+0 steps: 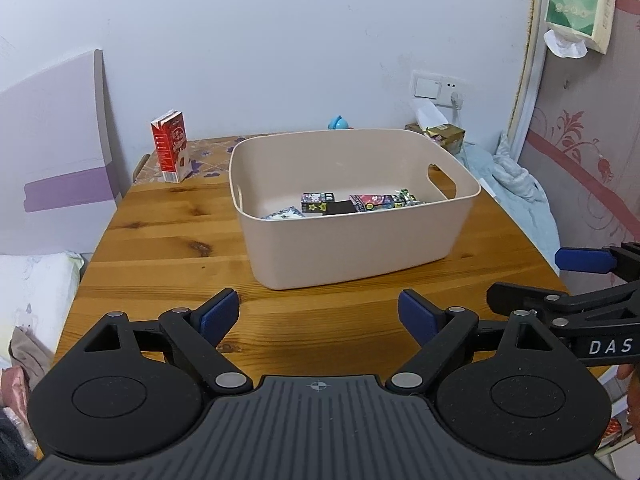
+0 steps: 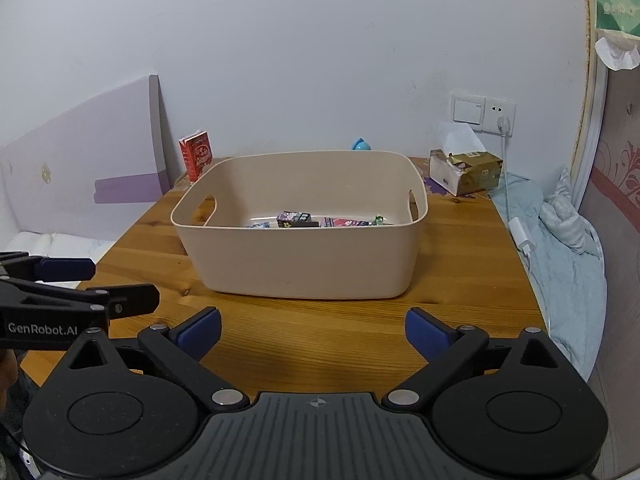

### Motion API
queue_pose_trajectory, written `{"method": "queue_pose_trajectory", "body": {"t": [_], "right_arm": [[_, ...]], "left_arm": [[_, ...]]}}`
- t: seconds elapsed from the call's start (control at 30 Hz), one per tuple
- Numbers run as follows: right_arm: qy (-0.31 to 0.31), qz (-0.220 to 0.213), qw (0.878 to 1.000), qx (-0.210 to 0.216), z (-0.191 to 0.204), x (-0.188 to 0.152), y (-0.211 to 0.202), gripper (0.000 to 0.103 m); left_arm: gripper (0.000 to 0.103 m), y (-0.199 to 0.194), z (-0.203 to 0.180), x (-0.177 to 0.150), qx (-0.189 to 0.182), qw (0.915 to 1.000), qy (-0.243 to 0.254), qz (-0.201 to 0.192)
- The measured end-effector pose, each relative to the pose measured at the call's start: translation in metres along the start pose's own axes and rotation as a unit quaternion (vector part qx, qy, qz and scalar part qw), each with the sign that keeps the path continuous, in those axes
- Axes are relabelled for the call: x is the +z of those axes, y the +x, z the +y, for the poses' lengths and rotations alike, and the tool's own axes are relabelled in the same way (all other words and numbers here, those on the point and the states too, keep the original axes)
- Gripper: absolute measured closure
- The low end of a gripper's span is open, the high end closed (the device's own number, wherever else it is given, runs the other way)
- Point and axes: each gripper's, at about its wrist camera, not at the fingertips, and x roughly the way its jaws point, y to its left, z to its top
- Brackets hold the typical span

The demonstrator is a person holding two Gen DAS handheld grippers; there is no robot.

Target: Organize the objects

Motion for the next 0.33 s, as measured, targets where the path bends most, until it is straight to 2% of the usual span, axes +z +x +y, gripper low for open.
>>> {"method": "queue_pose_trajectory", "body": {"t": [0.33], "right_arm": [[-0.007,0.006,1.000,-0.005,0.0059,-0.0012,0.0027,0.000]], "left_arm": [[0.013,0.0036,0.0094,0.0004,0.006,1.0000,-0.001,0.002]]}}
